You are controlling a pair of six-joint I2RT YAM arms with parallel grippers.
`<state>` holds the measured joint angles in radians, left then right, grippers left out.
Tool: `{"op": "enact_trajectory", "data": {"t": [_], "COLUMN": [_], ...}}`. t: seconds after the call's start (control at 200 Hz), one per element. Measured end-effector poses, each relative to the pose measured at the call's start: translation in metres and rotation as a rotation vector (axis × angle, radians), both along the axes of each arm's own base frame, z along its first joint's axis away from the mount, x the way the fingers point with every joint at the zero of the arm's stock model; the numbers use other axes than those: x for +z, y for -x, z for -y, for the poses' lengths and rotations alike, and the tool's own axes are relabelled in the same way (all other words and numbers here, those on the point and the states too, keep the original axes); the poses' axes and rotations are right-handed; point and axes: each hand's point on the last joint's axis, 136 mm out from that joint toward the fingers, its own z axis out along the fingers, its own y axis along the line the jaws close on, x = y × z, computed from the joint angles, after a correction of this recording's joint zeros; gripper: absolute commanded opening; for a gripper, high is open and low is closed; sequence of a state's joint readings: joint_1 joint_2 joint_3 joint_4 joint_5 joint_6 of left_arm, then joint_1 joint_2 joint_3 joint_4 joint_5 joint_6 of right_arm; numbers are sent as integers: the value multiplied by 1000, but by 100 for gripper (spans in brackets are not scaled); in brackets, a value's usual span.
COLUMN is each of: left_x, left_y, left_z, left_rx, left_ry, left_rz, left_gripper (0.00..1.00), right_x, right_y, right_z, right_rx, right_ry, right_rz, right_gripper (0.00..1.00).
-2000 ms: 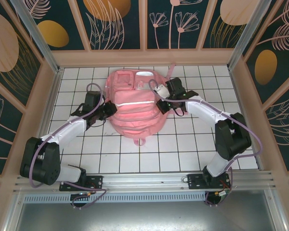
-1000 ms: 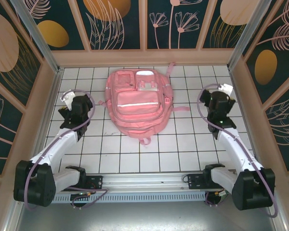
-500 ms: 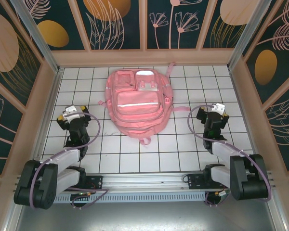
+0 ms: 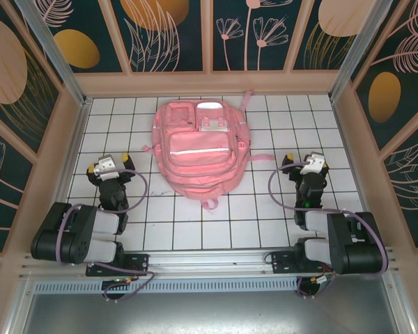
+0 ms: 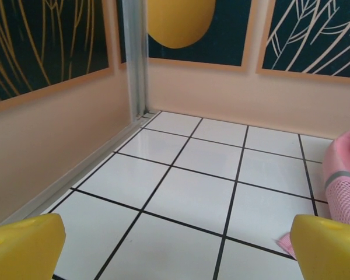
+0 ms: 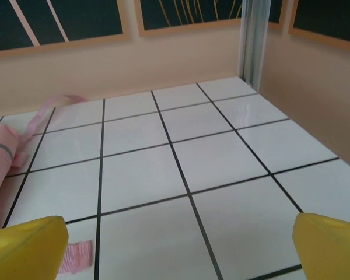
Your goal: Pack the student bag
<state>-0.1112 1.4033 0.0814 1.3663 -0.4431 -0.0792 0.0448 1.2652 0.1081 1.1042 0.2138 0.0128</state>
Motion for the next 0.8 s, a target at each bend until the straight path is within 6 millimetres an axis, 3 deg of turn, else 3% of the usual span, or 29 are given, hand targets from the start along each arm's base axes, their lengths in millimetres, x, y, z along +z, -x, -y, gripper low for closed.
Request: {"op": "enact_trajectory", "data": {"t": [0.145,0.355,0.505,0.631,0.796], "left_x": [3,-10,-5,4,0], "left_y": [-3,-9,-17,-34,-36], "left_z": [-5,4,3,0,0], "left_rx": [-33,-97,-92,-70,-64], "left_ry": [7,11,19,28,31], "left_rz": [21,-4,3,11,-12], "left_gripper": [98,99,99,99,99], "right_x": [1,-15,-22,-18,-12], "right_y": [-4,-11,-20,-29,-35], "right_z": [2,-3,-6,-6,0], "right_rx": [9,43,58,59,53], "right_ry": [-1,-5,-5,-6,-13], "right_rz": [27,-5,-25,-19,-4], "right_gripper": [99,99,99,99,99]}}
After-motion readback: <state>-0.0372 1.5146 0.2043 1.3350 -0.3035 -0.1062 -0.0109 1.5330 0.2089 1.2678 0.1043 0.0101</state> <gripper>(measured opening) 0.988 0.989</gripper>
